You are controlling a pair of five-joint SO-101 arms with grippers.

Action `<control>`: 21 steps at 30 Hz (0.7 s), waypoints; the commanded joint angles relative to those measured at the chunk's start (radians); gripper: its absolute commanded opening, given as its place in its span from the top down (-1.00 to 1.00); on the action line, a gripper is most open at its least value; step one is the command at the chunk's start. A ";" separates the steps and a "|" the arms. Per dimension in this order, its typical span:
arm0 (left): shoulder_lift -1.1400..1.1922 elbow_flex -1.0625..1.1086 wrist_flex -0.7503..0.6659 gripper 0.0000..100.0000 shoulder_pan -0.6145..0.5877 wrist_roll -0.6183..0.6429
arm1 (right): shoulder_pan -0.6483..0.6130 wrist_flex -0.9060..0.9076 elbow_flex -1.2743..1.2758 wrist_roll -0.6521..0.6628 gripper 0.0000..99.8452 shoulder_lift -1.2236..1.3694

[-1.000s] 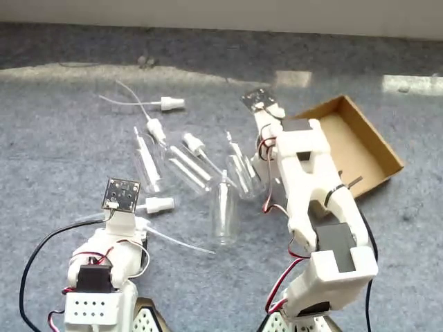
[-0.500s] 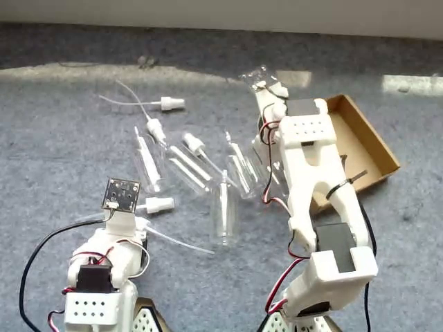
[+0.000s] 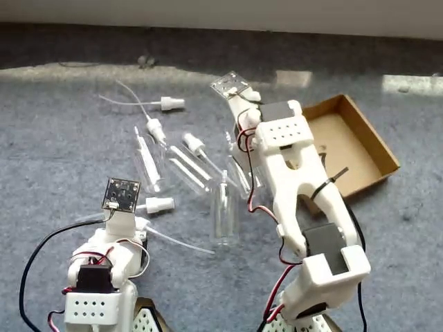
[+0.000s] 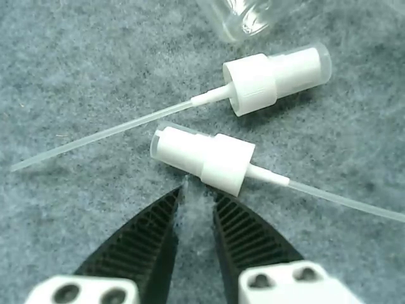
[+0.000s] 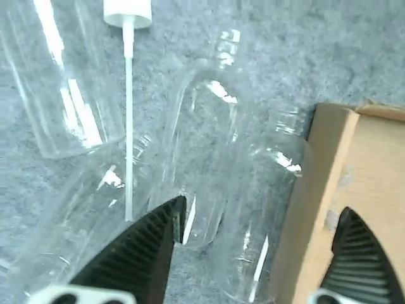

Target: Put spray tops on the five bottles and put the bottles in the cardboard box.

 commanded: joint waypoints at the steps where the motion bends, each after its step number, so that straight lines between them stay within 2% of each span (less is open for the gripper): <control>1: -0.005 0.021 0.005 0.99 0.016 0.005 | 0.024 -0.004 -0.056 0.041 0.34 0.041; 3: -0.005 0.021 0.005 0.99 0.016 0.005 | 0.042 -0.001 -0.061 0.086 0.35 0.096; 9: -0.005 0.021 0.005 0.99 0.016 0.005 | 0.082 0.002 -0.064 0.089 0.48 0.122; 21: -0.005 0.021 0.003 0.99 0.016 0.005 | 0.097 0.059 -0.068 0.089 0.48 0.114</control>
